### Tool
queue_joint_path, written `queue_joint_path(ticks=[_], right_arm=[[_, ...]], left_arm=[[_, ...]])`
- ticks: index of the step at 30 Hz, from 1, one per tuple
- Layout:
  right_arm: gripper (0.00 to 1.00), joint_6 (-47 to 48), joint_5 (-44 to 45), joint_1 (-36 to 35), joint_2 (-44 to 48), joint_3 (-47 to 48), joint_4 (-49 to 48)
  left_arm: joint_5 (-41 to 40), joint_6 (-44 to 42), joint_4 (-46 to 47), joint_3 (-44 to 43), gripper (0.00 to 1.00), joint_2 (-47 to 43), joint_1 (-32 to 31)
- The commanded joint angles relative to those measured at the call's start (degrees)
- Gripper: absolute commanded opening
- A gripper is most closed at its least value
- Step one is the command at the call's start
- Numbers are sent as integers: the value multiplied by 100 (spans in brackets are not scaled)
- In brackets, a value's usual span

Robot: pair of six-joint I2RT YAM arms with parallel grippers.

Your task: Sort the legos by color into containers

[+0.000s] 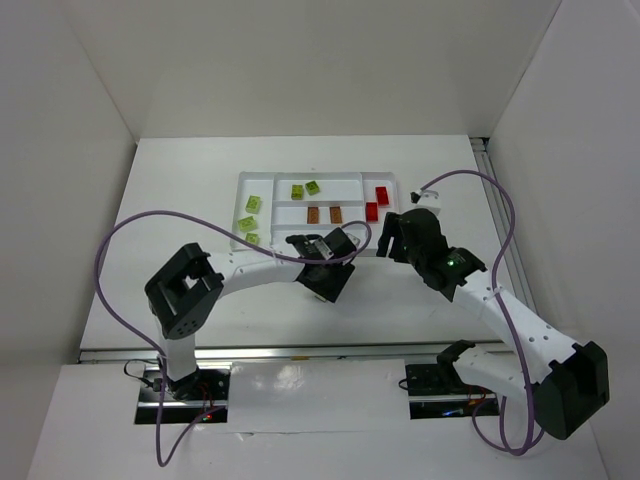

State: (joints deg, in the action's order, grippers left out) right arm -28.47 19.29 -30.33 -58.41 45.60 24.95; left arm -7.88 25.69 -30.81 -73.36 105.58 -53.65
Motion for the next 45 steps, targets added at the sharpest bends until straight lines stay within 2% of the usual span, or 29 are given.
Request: queue_joint_path(ticks=[1, 10, 11, 14, 15, 18, 19, 21, 24, 26, 27, 28, 29, 32, 33, 34, 36, 39, 45], right_arm=[[76, -27, 57, 36, 14, 107, 10], [76, -27, 110, 36, -39, 107, -43], [76, -27, 110, 36, -39, 159, -43], [76, -27, 163, 36, 14, 159, -43], [76, -27, 163, 36, 66, 159, -43], [76, -27, 163, 36, 189, 221, 10], [76, -27, 163, 36, 260, 221, 62], [76, -27, 110, 36, 321, 335, 63], [76, 51, -100, 36, 322, 458, 124], [76, 157, -547, 36, 374, 458, -6], [76, 105, -714, 36, 435, 458, -95], [76, 105, -994, 36, 497, 328, -278], [78, 105, -1772, 36, 654, 74, -837], [85, -114, -3346, 36, 770, -253, -2120], [89, -298, -3605, 36, 770, -315, -2404], [96, -387, -3747, 36, 683, -315, -2607], [99, -658, -4195, 36, 516, -377, -3319], [99, -914, -4634, 36, 262, -438, -4109], [99, -1195, -5040, 88, -293, -438, -4885]], left_arm=[[-135, -20, 145, -11, 70, 120, 21], [-240, 32, 250, 111, 65, 121, 21], [-240, 32, 251, 112, 55, 121, 21], [-240, 32, 321, 112, 39, 121, 74], [-188, 32, 321, 112, 30, 60, 74], [-21, 32, 268, 164, 17, -107, 293], [40, -20, 207, 164, 9, -177, 433], [382, -73, 207, 164, 0, -502, 705], [1418, -223, 207, 164, 0, -1072, 1092], [2146, -336, 329, 164, 0, -1328, 1540], [2872, -337, 469, 164, 0, -1451, 1681], [3219, -337, 566, 164, 0, -1574, 1821], [3875, -337, 671, 269, 0, -1793, 2084], [4950, -337, 1295, 454, 0, -2084, 2604], [5589, -215, 1497, 611, 0, -2138, 2709], [5857, -127, 1708, 691, 0, -2138, 2806], [6444, 180, 2323, 954, 0, -2304, 2921], [6895, 558, 3025, 1148, 0, -2358, 3044], [7370, 603, 3194, 1087, 0, -2428, 3044]])
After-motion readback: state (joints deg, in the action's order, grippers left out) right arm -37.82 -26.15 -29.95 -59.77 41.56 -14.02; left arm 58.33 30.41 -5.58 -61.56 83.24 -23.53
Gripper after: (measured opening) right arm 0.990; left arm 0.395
